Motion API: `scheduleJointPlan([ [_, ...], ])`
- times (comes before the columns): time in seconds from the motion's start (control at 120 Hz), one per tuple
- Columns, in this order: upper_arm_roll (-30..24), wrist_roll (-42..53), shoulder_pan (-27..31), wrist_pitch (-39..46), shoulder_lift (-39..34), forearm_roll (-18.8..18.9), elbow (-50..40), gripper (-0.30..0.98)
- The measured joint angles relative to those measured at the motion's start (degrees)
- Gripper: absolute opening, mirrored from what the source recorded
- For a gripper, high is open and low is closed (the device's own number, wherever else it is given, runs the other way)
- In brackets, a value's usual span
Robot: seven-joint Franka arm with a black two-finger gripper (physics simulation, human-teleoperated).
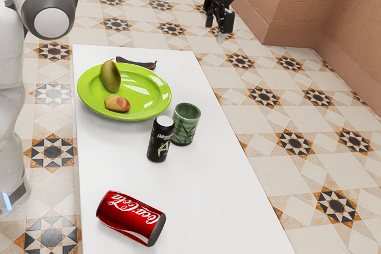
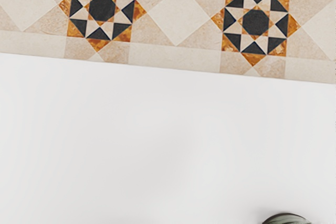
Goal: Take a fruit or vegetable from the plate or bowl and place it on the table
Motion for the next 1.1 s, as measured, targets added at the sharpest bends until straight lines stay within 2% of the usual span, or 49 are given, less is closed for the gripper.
scheduleJointPlan([
  [0.267,-0.33,1.16,-0.02,-0.24,-0.23,-0.27,0.16,0.69],
  [0.458,-1.98,1.68,-3.2,-0.38,-0.03,-0.24,0.25,0.68],
  [0.667,-1.94,2.08,-2.56,-0.44,0.38,-0.31,0.18,0.69],
  [0.75,-1.6,2.21,-5.41,-0.49,-1.34,-0.12,-1.53,0.69],
  [0.808,-1.5,2.28,-8.93,-0.31,-4.45,0.14,-5.52,0.69],
  [0.917,-1.57,2.39,-15.09,1.39,-13.43,2.23,-18.54,0.68],
  [1.1,-0.14,2.55,-9.76,6.13,-28.33,7.77,-38.79,0.69],
])
